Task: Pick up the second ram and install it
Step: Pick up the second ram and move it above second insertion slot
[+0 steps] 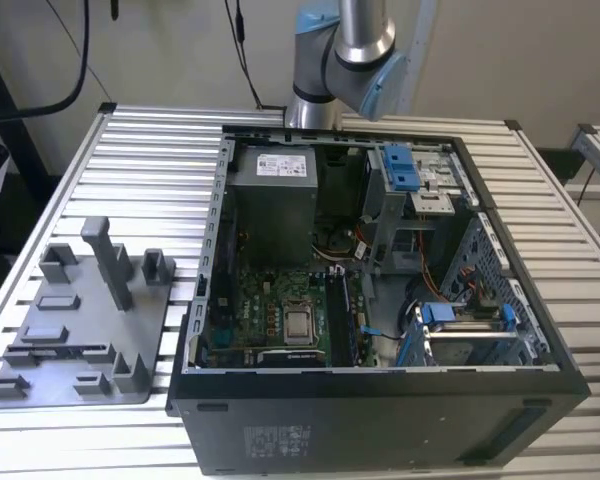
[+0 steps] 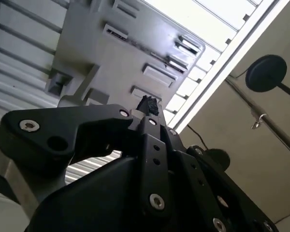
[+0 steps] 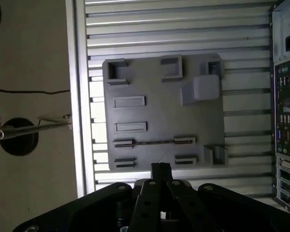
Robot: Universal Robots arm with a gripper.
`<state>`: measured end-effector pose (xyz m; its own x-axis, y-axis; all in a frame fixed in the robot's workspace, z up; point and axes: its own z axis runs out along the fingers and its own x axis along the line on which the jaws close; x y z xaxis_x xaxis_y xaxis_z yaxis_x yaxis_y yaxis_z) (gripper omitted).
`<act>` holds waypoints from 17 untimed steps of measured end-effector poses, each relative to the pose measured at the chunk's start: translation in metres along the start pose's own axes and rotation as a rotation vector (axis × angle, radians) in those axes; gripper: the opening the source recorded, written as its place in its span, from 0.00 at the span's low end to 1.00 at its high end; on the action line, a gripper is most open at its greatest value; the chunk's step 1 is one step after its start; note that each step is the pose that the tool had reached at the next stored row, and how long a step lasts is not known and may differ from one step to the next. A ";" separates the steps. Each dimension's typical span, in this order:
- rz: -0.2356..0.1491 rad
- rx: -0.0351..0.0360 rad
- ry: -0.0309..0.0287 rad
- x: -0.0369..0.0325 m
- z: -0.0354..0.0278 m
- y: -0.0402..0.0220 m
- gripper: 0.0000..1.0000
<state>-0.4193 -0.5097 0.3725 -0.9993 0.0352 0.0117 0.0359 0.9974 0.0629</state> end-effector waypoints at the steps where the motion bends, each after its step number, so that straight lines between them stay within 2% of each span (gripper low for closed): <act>1: -0.019 0.0003 0.0013 0.0000 0.0000 0.0001 0.11; 17: -0.309 0.0037 0.0194 0.0000 0.0006 0.0000 0.11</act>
<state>-0.4192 -0.5097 0.3719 -0.9626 -0.2705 0.0117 -0.2693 0.9610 0.0627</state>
